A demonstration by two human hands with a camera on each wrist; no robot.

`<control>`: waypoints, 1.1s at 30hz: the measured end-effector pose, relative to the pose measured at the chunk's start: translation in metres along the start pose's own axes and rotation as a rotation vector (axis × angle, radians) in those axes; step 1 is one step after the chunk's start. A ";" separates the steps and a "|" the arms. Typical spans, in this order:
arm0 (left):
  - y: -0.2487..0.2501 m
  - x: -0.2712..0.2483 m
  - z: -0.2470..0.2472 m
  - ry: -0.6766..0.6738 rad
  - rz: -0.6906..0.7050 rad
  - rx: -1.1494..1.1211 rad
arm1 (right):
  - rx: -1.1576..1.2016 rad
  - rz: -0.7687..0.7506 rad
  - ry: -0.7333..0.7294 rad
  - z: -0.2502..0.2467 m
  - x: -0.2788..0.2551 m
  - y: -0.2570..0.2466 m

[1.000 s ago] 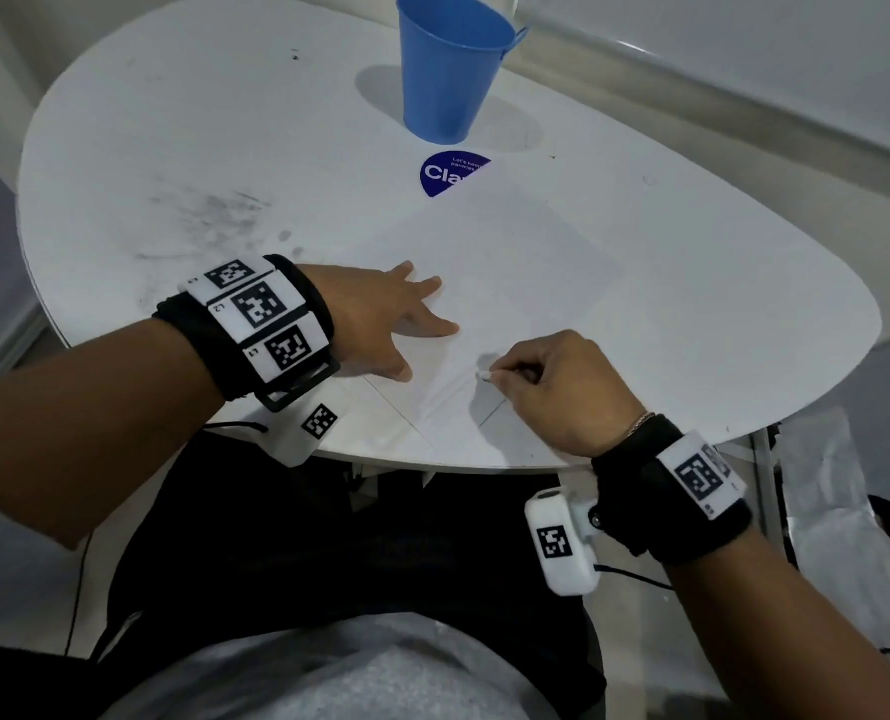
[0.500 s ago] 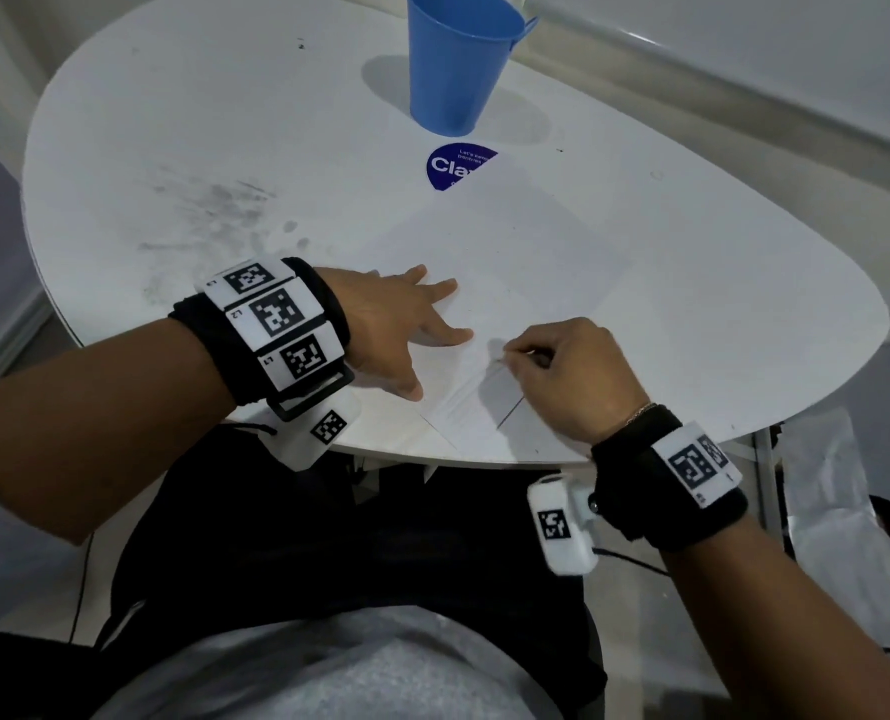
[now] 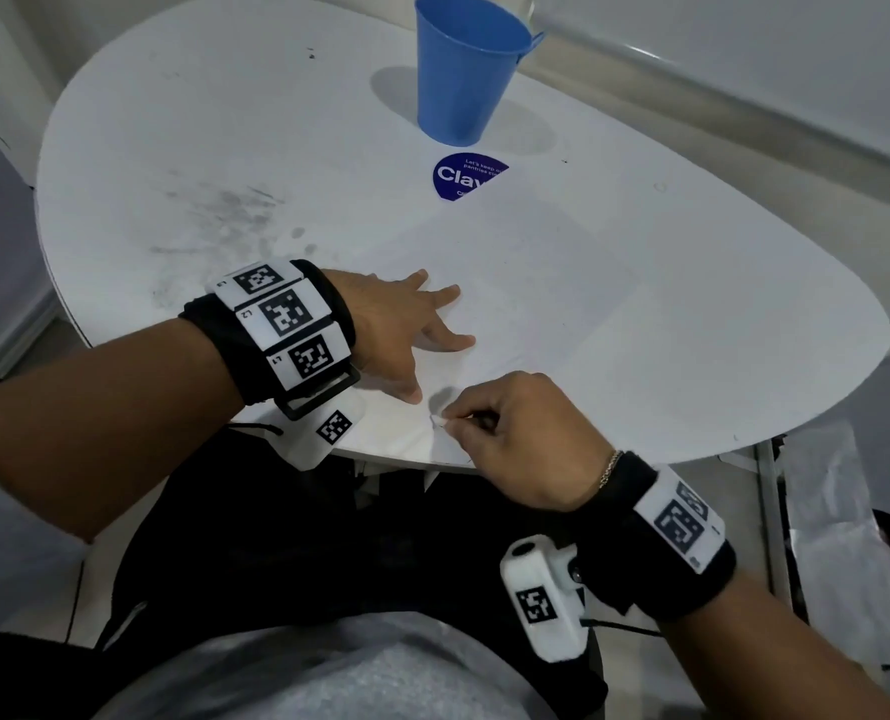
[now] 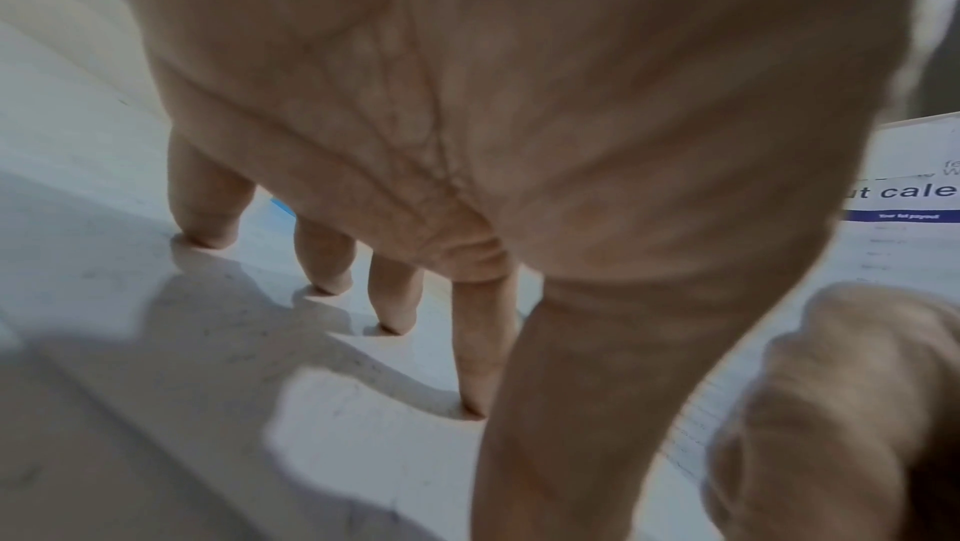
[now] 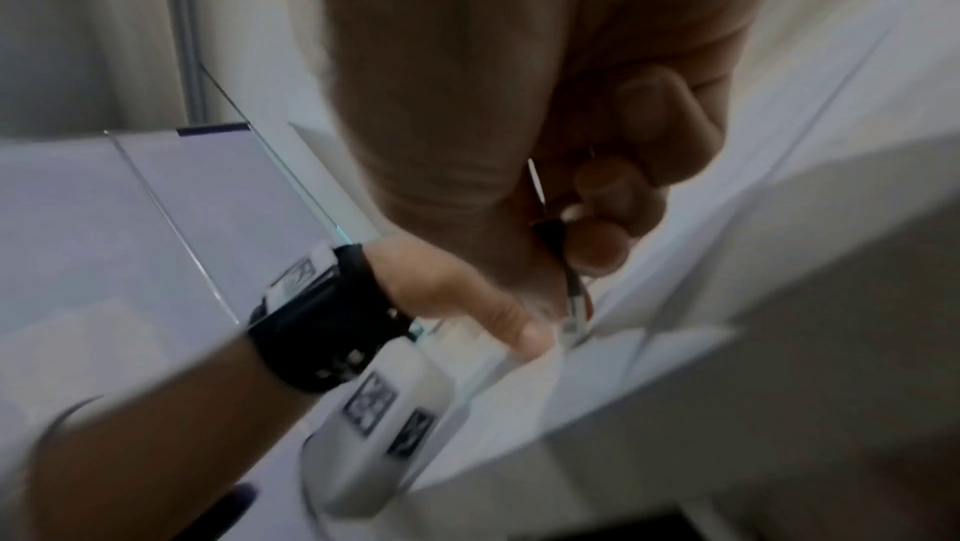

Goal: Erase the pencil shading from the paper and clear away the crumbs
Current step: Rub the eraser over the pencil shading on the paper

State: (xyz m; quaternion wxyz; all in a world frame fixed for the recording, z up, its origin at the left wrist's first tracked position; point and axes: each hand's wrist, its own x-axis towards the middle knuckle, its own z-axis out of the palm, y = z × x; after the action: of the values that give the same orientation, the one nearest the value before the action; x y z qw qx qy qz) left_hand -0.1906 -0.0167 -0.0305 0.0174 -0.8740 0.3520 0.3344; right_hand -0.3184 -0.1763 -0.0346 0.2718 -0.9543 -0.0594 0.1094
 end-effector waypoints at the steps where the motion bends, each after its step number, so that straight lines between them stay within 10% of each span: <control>1: 0.000 0.000 0.000 0.000 -0.002 0.000 | -0.010 0.010 0.003 -0.003 0.002 0.002; 5: 0.002 0.000 0.000 0.004 -0.011 0.012 | -0.026 0.128 0.195 -0.013 0.016 0.021; 9: 0.001 0.001 0.000 0.001 -0.005 0.012 | -0.010 -0.002 -0.002 0.002 -0.001 -0.001; 14: 0.000 0.002 0.001 -0.001 -0.008 0.015 | -0.054 0.143 0.197 -0.018 0.018 0.024; 19: 0.001 0.002 0.000 0.003 -0.001 0.028 | -0.022 0.005 0.018 -0.002 0.000 -0.001; 33: -0.001 0.003 0.000 0.002 -0.007 -0.005 | -0.008 0.055 0.166 -0.003 0.013 0.015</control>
State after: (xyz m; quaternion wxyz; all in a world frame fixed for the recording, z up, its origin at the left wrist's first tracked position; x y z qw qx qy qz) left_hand -0.1887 -0.0179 -0.0323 0.0160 -0.8755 0.3483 0.3345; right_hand -0.3047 -0.1882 -0.0428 0.2690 -0.9624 -0.0109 0.0372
